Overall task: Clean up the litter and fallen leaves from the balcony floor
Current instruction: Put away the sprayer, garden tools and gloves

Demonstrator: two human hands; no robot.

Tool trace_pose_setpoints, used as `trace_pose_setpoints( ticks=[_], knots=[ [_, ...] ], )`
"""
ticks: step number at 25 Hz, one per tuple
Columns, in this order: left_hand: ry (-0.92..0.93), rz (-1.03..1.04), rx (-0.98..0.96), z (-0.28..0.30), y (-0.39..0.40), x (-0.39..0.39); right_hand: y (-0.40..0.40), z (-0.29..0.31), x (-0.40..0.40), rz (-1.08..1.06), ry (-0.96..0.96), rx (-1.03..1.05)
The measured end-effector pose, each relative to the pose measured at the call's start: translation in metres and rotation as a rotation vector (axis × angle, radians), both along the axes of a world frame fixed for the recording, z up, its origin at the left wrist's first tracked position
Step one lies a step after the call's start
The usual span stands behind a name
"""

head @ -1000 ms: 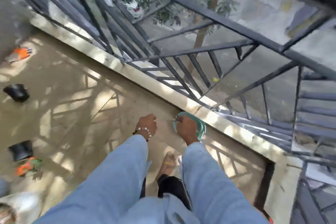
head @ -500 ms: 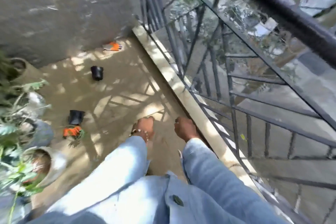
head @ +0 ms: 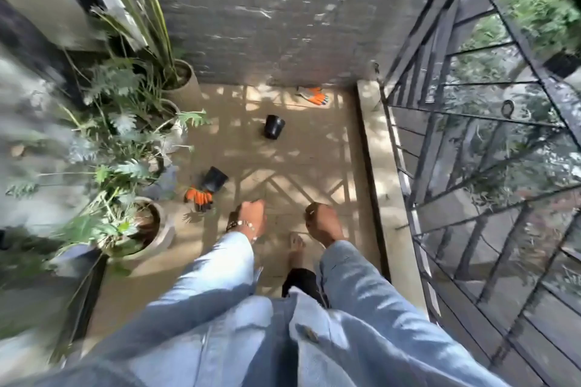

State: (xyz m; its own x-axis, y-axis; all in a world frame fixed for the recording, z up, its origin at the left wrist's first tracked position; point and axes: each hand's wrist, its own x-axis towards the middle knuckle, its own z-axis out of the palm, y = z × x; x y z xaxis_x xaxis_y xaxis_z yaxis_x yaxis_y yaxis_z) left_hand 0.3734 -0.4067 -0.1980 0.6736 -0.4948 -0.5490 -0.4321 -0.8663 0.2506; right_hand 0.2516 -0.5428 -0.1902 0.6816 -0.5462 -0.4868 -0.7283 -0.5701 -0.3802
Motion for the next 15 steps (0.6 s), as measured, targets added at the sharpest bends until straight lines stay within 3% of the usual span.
trace_pose_setpoints(
  ticks=[5, 10, 15],
  knots=[
    [0.093, 0.209, 0.005, -0.045, -0.008, 0.068, -0.036, -0.01, 0.083, 0.112, -0.046, 0.033],
    [0.123, 0.412, -0.104, -0.007, -0.037, 0.127, -0.079, -0.007, 0.172, 0.313, -0.028, 0.042],
    [0.118, 0.569, -0.157, -0.001, -0.027, 0.175, -0.093, -0.015, 0.263, 0.377, -0.016, 0.109]
  ],
)
